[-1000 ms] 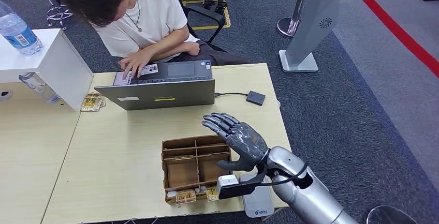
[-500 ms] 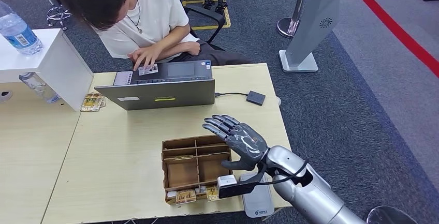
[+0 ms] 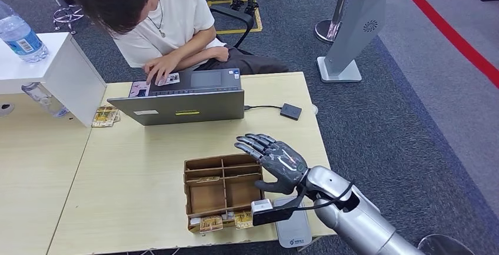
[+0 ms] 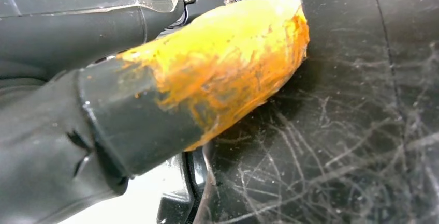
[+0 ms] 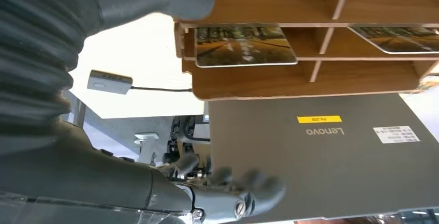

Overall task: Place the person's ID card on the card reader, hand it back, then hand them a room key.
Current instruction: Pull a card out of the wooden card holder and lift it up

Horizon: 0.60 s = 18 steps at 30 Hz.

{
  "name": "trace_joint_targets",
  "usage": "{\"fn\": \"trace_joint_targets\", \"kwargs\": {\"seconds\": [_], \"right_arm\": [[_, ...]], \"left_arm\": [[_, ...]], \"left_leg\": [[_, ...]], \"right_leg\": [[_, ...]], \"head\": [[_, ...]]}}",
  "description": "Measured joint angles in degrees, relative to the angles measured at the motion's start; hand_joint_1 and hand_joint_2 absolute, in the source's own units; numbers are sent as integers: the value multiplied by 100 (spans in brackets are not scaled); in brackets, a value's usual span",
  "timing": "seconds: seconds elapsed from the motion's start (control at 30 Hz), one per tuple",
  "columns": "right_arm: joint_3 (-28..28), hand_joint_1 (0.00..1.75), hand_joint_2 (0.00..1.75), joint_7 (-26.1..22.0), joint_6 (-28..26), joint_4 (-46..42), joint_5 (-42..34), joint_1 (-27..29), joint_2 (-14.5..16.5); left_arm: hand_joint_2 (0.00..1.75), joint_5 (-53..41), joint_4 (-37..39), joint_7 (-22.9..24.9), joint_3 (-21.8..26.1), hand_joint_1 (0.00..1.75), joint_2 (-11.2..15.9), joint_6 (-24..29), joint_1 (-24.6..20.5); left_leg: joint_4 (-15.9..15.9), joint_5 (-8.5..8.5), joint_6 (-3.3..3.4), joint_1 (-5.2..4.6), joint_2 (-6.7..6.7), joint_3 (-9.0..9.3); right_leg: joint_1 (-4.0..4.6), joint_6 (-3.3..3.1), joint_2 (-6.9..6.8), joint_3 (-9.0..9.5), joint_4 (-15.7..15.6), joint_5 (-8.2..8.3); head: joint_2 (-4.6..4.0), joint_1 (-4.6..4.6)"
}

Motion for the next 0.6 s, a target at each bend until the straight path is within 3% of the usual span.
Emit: {"fn": "trace_joint_targets", "kwargs": {"seconds": [0.6], "right_arm": [[2, 51, 175, 9, 4, -81, -19, 51, -136]], "left_arm": [[0, -216, 0, -63, -231, 0, 11, -65, -80]], "left_leg": [[0, 0, 0, 0, 0, 0]], "right_leg": [[0, 0, 0, 0, 0, 0]], "head": [[0, 0]]}}
